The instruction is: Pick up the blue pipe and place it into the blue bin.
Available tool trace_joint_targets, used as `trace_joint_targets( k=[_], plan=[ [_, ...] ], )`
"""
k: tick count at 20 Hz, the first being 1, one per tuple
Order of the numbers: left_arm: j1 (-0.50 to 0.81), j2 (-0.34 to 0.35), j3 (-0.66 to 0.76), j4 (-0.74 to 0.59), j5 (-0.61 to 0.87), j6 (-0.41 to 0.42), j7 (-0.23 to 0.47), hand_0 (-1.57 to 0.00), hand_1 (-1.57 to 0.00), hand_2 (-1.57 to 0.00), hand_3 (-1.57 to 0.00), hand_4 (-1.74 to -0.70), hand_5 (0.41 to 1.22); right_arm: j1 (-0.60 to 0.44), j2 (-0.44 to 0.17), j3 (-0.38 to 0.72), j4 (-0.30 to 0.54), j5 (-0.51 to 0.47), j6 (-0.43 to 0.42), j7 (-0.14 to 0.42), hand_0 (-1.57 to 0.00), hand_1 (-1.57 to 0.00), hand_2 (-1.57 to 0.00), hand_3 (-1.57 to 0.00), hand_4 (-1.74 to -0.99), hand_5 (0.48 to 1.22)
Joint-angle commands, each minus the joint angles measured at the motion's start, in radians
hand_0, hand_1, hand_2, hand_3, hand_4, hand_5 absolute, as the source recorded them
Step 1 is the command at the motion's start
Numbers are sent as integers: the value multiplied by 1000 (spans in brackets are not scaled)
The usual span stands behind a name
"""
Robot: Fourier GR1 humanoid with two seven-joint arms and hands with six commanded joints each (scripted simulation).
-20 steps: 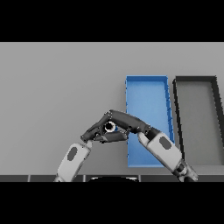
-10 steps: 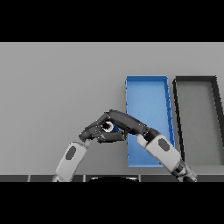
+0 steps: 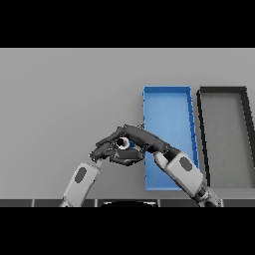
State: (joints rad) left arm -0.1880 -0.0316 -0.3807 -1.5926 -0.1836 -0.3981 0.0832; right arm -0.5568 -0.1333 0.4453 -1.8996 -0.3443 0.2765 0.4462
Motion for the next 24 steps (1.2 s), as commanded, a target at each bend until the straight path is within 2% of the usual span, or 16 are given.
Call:
trace_joint_targets(
  k=[1,3,6,9,12,14,16,19,21,24],
  plan=[
    [4,-4,-3,-4,2,1,7,-25,-23,-22,-20,-922,482,-23,-4,-19,-1,-28,-8,22,-1571,-1571,-1571,-1570,-1741,1221],
    [9,-3,-6,-2,-2,-1,9,-16,-14,-14,-12,-913,470,-87,2,-68,-6,-120,-58,88,-1571,-1571,-1571,-1571,-1741,1221],
    [5,-6,-10,3,-3,-6,16,-8,-7,-7,-6,-907,450,-219,-19,-144,9,-243,-114,148,-1571,-1571,-1571,-1571,-1741,1221],
    [5,-3,-5,4,4,-11,18,-3,-3,-3,-3,-906,437,-361,-65,-239,64,-354,-119,125,-1571,-1571,-1571,-1571,-1741,1221],
    [18,2,-11,-15,1,-12,34,-1,-1,-1,-1,-902,432,-457,-139,-323,149,-292,-183,86,-1571,-1571,-1571,-1571,-1741,1221],
    [22,11,-10,-20,-5,-10,32,0,0,0,0,-892,428,-505,-191,-373,213,-257,-190,98,-1571,-1571,-1571,-1571,-1741,1221],
    [13,11,-5,-25,2,-13,45,0,0,0,0,-890,421,-520,-222,-421,293,-238,-186,115,-1571,-1571,-1571,-1571,-1741,1221],
    [5,14,-1,-16,-3,-10,38,1,1,1,1,-882,411,-474,-280,-474,364,-180,-160,100,-1571,-1571,-1571,-1571,-1741,1221],
    [19,29,-1,-31,-9,-9,26,1,1,1,1,-874,413,-408,-308,-506,366,-177,-145,123,-1571,-1571,-1571,-1571,-1741,1221],
    [11,36,1,-18,-13,-14,20,1,1,1,1,-867,419,-287,-310,-535,327,-174,-154,153,-1571,-1571,-1571,-1571,-1741,1221]
  ],
)
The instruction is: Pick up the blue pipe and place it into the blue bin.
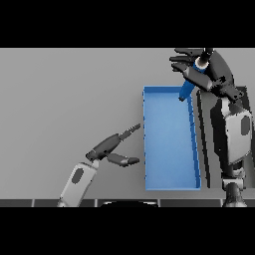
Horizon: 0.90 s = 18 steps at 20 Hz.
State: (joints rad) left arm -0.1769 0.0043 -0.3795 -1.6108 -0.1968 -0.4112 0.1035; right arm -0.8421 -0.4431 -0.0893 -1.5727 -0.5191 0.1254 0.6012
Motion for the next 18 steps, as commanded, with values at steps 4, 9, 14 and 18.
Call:
trace_joint_targets(
  k=[4,9,14,18],
  plan=[
    [14,-3,1,-6,14,-4,-3,1,1,1,1,-875,422,181,1,0,-61,37,9,9,-1571,-1571,-1571,-1571,-1741,1221],
    [28,-18,-18,-9,3,5,9,1,1,1,1,-880,428,395,-75,105,-134,21,-147,9,-1571,-1571,-1571,-1571,-1741,1221],
    [28,-15,-15,-15,8,4,15,1,1,1,1,-887,420,471,-249,320,-141,-63,-402,9,-1571,-1571,-1571,-1255,-1741,1221],
    [31,-15,-22,-20,12,-3,-2,1,1,1,1,-883,421,476,-343,464,-129,-74,-531,-3,-1571,-1548,-1571,-847,-1741,1221]
  ],
)
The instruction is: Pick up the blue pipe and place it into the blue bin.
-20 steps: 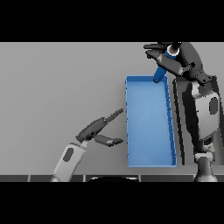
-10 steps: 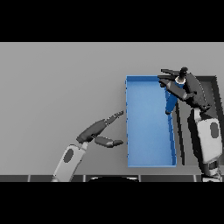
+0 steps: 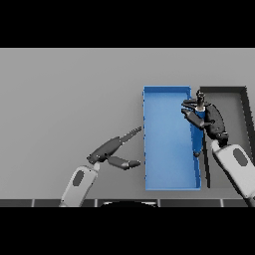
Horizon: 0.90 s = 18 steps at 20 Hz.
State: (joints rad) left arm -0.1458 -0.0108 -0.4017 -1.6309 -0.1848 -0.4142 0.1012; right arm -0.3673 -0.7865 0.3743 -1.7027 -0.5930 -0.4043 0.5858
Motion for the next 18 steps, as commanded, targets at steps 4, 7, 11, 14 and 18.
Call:
trace_joint_targets(
  k=[4,7,11,14,18],
  plan=[
    [-9,4,5,-3,-6,7,24,1,1,1,1,-878,425,-60,-57,119,59,-34,-47,5,-750,-684,-685,-403,-1413,1221],
    [-2,-3,-1,-11,-3,9,24,1,1,1,1,-879,430,-127,-125,235,85,-70,37,4,-383,-350,-350,-206,-1219,1137],
    [7,0,2,-18,5,7,29,1,1,1,1,-886,428,-190,-209,390,136,-141,89,23,-156,-143,-143,-84,-1083,934],
    [16,-2,-9,-17,-6,10,22,1,1,1,1,-885,427,-249,-256,518,139,-216,64,24,-80,-73,-73,-42,-1063,846],
    [22,2,-11,-23,-12,14,13,1,1,1,1,-887,429,-322,-273,619,167,-237,64,24,-32,-29,-29,-17,-1038,734]
  ],
)
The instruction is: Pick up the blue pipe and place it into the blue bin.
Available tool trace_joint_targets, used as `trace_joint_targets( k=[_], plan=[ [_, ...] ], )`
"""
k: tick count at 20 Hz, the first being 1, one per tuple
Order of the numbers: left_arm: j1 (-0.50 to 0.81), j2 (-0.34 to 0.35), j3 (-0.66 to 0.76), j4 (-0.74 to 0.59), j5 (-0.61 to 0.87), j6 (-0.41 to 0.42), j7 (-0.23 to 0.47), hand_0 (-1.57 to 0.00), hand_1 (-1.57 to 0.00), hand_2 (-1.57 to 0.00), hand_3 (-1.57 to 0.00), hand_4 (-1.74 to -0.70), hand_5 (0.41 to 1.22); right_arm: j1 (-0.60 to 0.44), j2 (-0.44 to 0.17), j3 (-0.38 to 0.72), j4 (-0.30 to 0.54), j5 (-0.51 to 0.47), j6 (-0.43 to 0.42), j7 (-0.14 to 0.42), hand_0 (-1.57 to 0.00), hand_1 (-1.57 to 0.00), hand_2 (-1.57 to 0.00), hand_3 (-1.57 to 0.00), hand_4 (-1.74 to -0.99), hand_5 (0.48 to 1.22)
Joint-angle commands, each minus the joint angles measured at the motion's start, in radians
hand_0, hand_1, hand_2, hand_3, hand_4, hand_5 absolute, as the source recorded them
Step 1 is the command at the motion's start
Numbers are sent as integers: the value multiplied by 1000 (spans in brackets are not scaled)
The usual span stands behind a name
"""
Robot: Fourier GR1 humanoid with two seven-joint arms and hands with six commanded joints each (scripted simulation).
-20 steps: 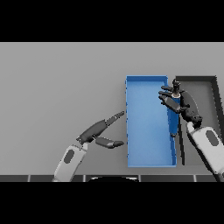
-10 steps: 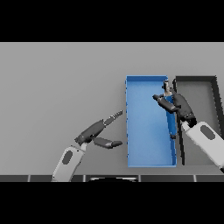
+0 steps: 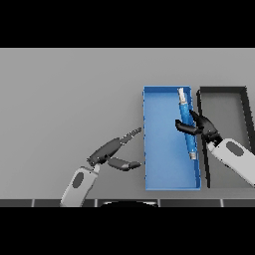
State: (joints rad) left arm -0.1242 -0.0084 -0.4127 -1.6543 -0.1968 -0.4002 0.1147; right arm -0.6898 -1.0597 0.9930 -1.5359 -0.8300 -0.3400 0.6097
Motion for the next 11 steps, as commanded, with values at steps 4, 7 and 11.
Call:
trace_joint_targets(
  k=[4,7,11],
  plan=[
    [-15,4,11,5,4,-1,9,1,1,1,1,-887,431,-32,-4,36,13,-15,-1,0,-13,-11,-11,-6,-1022,672],
    [-11,-2,3,12,-6,5,8,1,1,1,1,-885,431,-48,-9,48,0,-31,3,0,-6,-5,-5,-3,-1022,661],
    [14,-10,-12,-2,-9,8,-3,1,1,1,1,-885,431,-66,2,60,9,-33,5,-1,-6,-5,-5,-3,-1022,643]
  ],
)
